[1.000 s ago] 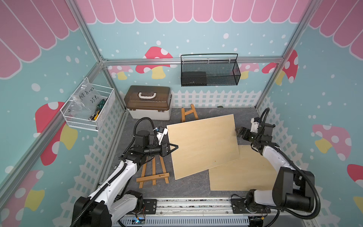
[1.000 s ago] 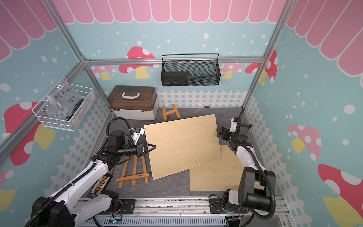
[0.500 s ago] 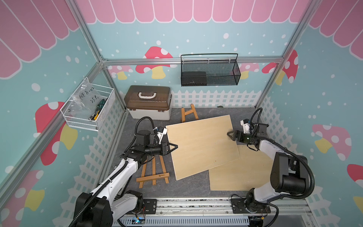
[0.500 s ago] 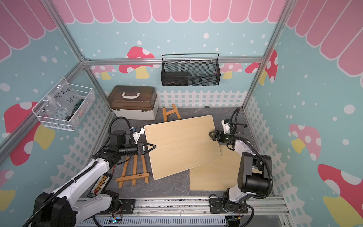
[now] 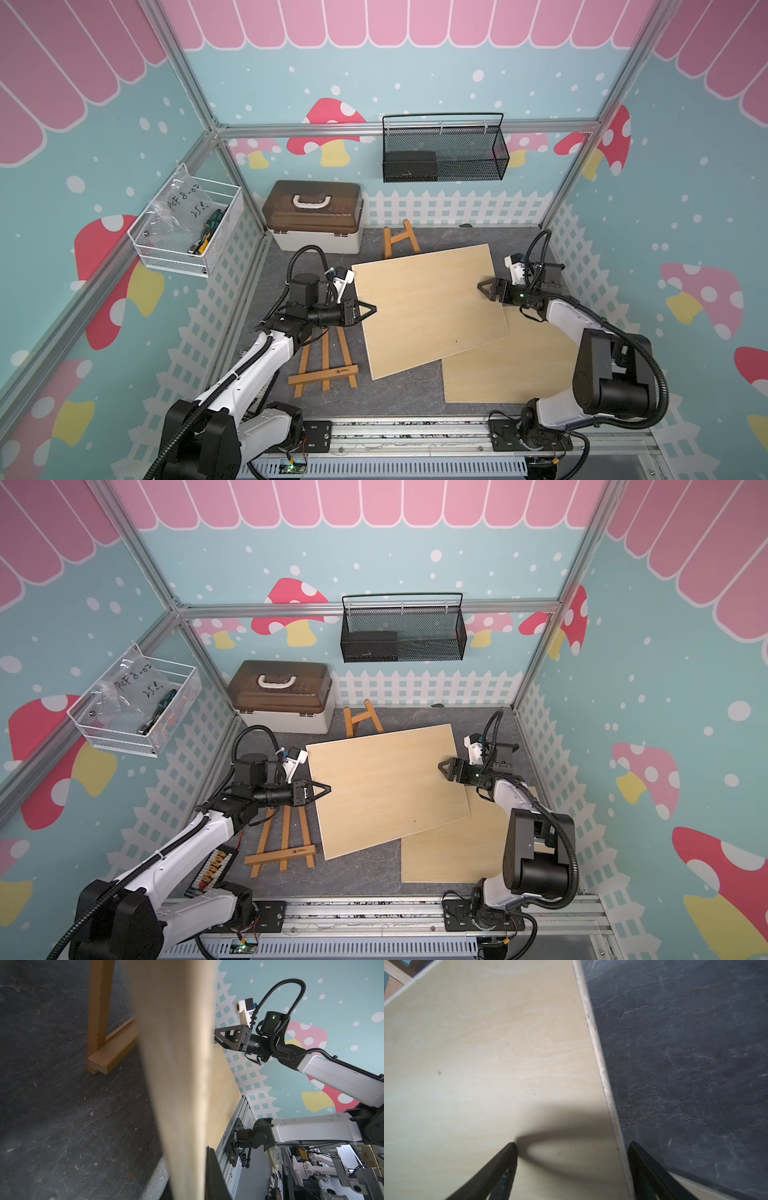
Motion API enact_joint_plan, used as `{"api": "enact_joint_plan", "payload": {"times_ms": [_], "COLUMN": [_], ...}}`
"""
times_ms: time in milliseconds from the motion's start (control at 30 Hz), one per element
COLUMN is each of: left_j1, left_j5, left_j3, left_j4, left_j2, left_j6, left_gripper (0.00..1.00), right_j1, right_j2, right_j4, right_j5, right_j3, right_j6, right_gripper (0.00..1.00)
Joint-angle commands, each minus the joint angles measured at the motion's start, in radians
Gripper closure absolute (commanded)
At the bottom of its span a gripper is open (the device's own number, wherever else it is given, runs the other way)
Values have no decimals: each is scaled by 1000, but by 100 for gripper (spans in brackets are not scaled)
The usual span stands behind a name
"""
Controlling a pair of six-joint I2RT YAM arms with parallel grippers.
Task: Disassemble the easel
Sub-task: Place the drawing board on the drawing board.
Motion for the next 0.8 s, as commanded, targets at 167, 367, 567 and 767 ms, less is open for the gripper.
{"api": "enact_joint_plan", "payload": {"times_ms": [167,367,567,767], "left_j1": [-32,-60,-64,-64], "left_j5": [-107,-123,-159,-165], "left_j3": [-34,-54,-53,-15], "left_j4": [-119,-178,-182,-149], "left_j2": [1,-6,30,99], "left_j6": [11,-7,-25,-57], "left_gripper": [100,100,100,100], "right_j1": [37,37,34,26], "right_j2": [-225,-341,-352,-283], "right_j4": [-38,-39,-94,-306], "right_j5": [-112,-76,31,274], "right_j3": [-120,-252,-263,-100], "right_j6": [130,188,167,39], "right_gripper": [15,15,13,7]}}
